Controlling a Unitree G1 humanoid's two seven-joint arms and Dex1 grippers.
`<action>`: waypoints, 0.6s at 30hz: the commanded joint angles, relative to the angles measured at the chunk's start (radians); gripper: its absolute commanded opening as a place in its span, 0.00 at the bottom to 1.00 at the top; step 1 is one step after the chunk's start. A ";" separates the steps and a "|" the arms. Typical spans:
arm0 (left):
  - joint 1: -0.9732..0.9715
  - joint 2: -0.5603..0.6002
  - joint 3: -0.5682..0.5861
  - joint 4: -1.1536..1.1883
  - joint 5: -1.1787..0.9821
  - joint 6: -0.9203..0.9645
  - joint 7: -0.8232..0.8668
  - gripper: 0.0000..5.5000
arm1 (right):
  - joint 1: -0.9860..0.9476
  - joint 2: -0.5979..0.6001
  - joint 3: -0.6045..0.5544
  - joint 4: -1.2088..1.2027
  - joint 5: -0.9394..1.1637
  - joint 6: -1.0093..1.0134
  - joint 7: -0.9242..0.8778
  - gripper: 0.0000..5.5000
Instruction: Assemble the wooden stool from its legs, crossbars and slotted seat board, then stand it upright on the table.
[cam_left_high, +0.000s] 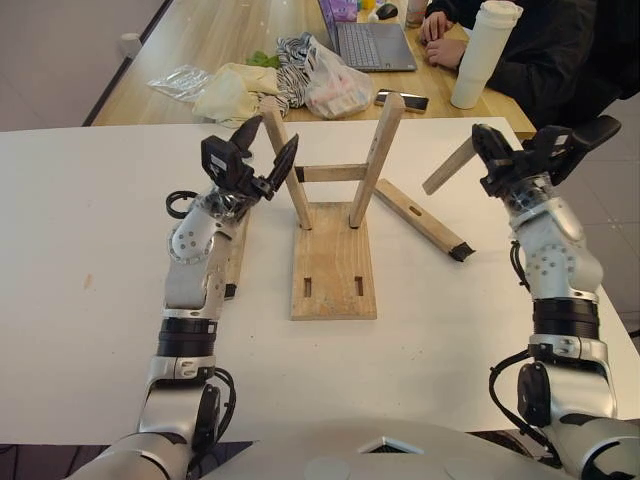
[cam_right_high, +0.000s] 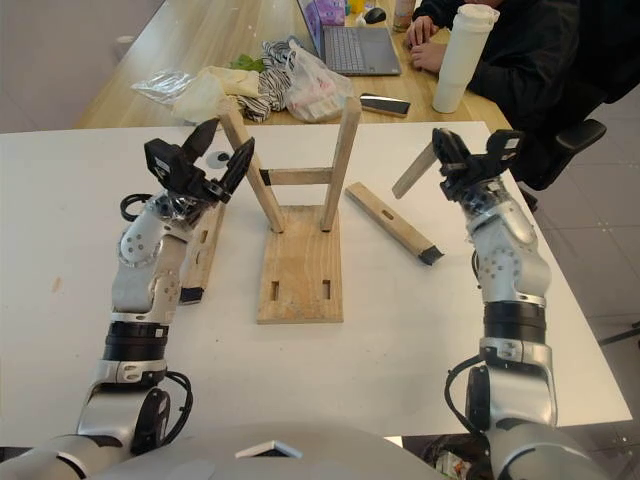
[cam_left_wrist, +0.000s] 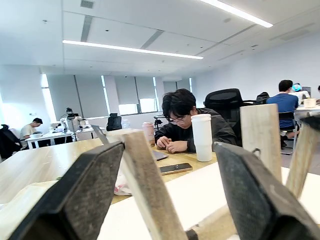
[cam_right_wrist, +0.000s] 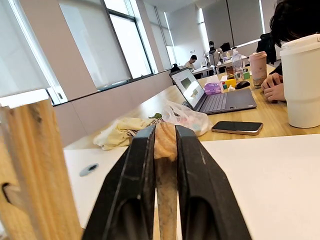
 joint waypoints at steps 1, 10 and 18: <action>-0.040 0.001 0.003 0.037 0.000 0.011 -0.009 0.60 | -0.059 0.055 0.033 0.180 -0.101 -0.131 0.058 0.07; -0.050 -0.012 0.009 0.065 -0.006 0.023 -0.005 0.60 | -0.052 0.067 0.036 0.269 -0.179 -0.218 0.129 0.07; -0.040 -0.014 0.030 0.057 -0.005 0.030 0.017 0.60 | 0.033 0.032 0.052 0.128 -0.198 -0.174 0.203 0.07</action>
